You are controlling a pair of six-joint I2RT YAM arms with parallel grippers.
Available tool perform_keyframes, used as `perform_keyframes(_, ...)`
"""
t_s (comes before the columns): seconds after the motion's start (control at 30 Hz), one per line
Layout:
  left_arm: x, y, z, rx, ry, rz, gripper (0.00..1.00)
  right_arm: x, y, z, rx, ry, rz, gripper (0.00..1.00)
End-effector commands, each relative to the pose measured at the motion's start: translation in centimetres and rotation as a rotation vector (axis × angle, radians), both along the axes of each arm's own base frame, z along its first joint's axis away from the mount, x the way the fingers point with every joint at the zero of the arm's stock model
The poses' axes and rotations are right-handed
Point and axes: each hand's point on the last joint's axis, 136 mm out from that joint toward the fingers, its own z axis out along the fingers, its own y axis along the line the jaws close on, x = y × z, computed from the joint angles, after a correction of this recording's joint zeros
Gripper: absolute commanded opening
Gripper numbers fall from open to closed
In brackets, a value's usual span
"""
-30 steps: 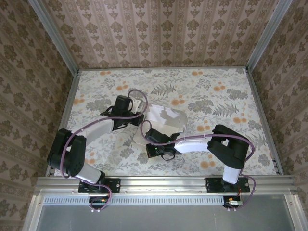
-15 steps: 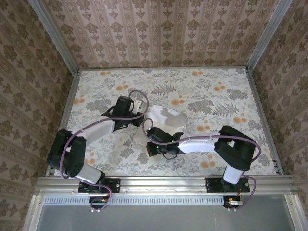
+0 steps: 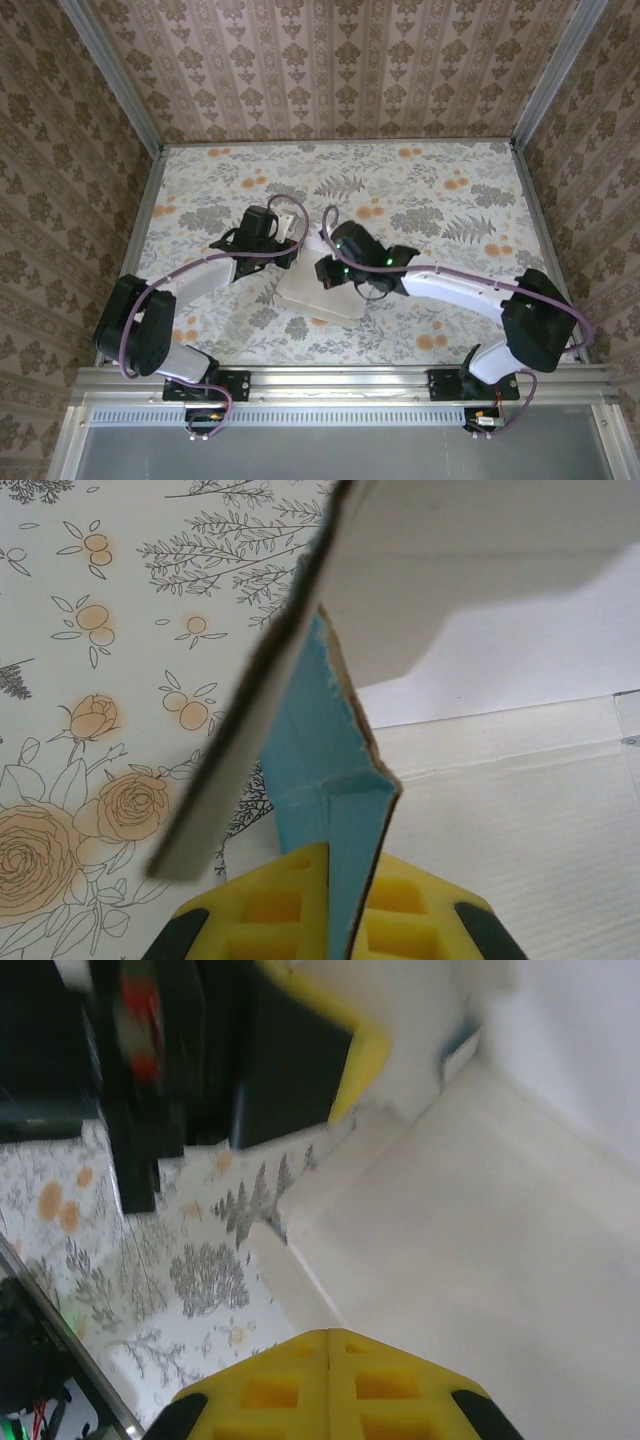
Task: Fold the paper box
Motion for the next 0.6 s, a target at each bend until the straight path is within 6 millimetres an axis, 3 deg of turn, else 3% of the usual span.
perform_keyframes(0.0,-5.0,2.7,-5.9,0.147,0.233,-0.005,0.06,0.8,-2.5,2.8,-0.105,-0.054,0.069,0.15)
perform_keyframes(0.1,-5.0,2.6,-6.0,0.145,0.233,-0.005,0.06,2.5,-3.8,4.5,-0.185,-0.119,0.119,0.23)
perform_keyframes(0.2,-4.9,2.5,-5.9,0.14,0.232,-0.007,0.06,3.8,-4.9,5.0,-0.252,-0.117,0.173,0.34)
perform_keyframes(0.4,-4.9,2.5,-5.9,0.139,0.234,-0.008,0.06,6.4,-5.0,4.1,-0.363,-0.132,0.248,0.43)
perform_keyframes(0.57,-4.9,2.5,-5.9,0.142,0.233,-0.009,0.06,6.9,-4.6,2.1,-0.427,-0.078,0.325,0.46)
